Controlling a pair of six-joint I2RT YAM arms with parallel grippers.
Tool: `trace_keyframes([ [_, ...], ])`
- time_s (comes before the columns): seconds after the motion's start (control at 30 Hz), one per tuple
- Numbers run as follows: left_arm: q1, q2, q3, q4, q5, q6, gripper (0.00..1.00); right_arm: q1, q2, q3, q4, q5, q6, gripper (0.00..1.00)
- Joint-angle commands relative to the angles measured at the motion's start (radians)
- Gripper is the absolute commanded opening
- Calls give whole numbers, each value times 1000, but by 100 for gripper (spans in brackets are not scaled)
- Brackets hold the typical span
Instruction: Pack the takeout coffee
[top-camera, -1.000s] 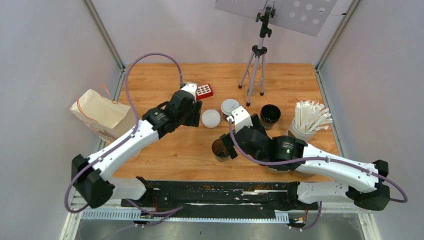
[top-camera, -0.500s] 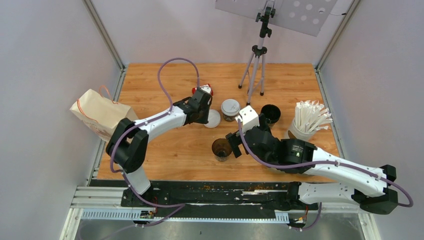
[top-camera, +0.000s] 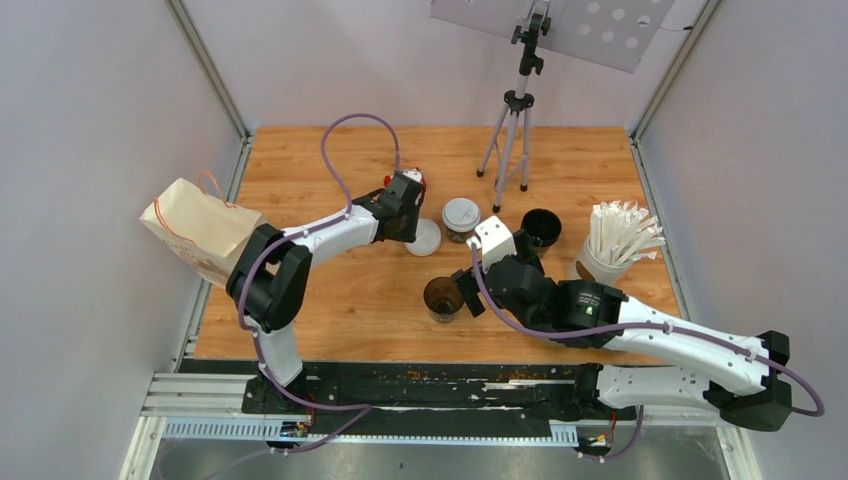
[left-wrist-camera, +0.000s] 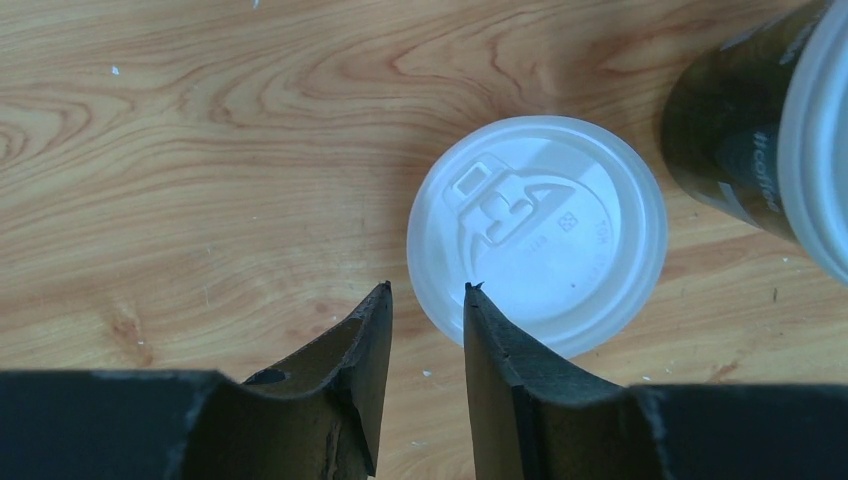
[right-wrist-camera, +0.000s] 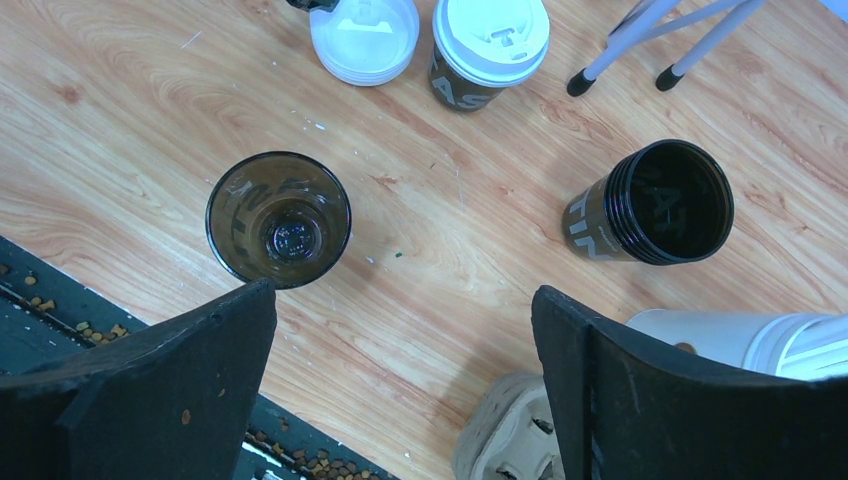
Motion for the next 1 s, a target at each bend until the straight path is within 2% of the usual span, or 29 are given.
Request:
trace_keyframes([
  [0.0, 9, 25, 50, 23, -3, 25, 40, -16, -8, -2, 51, -1, -17, 99],
  [0.5, 26, 95, 106, 0, -9, 48, 26, -37, 14, -5, 64, -34, -30, 99],
  [0.7, 30, 94, 127, -4, 6, 64, 10, -44, 19, -10, 68, -36, -36, 99],
  [0.87, 41, 104, 160, -20, 3, 65, 8, -49, 32, -14, 74, -53, -41, 99],
  [0.97, 55, 117, 177, -25, 15, 73, 4, -51, 48, -16, 72, -62, -41, 99],
])
